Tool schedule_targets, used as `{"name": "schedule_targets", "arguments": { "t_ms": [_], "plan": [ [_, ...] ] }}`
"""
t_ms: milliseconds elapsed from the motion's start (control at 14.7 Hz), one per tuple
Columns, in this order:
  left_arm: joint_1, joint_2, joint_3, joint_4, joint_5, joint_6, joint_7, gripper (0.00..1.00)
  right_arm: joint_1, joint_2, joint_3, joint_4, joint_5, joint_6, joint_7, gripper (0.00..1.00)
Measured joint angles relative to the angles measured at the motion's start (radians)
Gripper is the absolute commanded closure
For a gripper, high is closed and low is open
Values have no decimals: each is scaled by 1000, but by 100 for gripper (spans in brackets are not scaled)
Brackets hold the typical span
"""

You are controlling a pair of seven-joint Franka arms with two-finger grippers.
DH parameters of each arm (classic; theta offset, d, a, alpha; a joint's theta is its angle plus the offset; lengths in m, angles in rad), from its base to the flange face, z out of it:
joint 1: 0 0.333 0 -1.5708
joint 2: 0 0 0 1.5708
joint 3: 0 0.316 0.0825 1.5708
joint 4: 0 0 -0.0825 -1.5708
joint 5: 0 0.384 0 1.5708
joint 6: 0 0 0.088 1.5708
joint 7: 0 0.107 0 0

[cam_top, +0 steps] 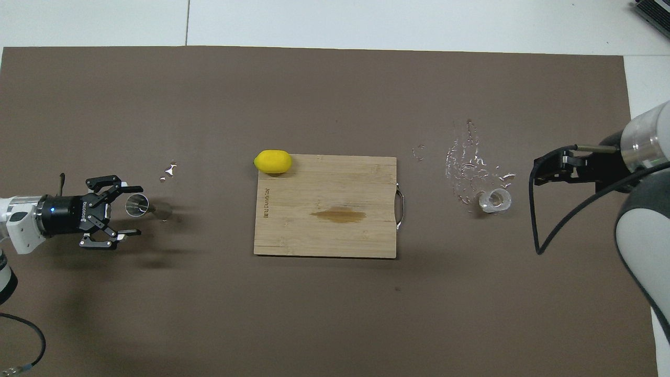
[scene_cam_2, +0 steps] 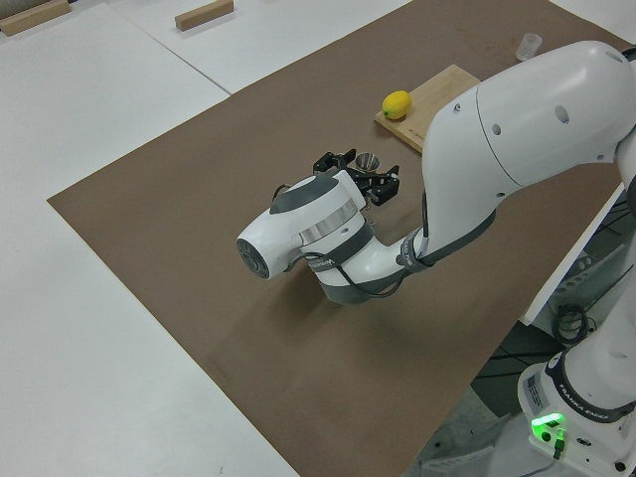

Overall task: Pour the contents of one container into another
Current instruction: 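Lower the left gripper around the metal cup and close it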

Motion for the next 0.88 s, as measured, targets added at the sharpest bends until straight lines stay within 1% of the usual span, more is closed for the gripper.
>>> {"name": "schedule_targets", "arguments": {
  "t_ms": [204,339,611,746,882],
  "plan": [
    [9,0,1,-2,0,1,18,1,0,0,0,0,0,0,0,0],
    [12,0,1,-2,0,3,34,7,0,0,0,0,0,0,0,0],
    [13,0,1,-12,-15,14,66,28,0,0,0,0,0,0,0,0],
    [15,0,1,-15,-18,18,75,42,0,0,0,0,0,0,0,0],
    [21,0,2,-15,-19,23,76,61,0,0,0,0,0,0,0,0]
  ]
}}
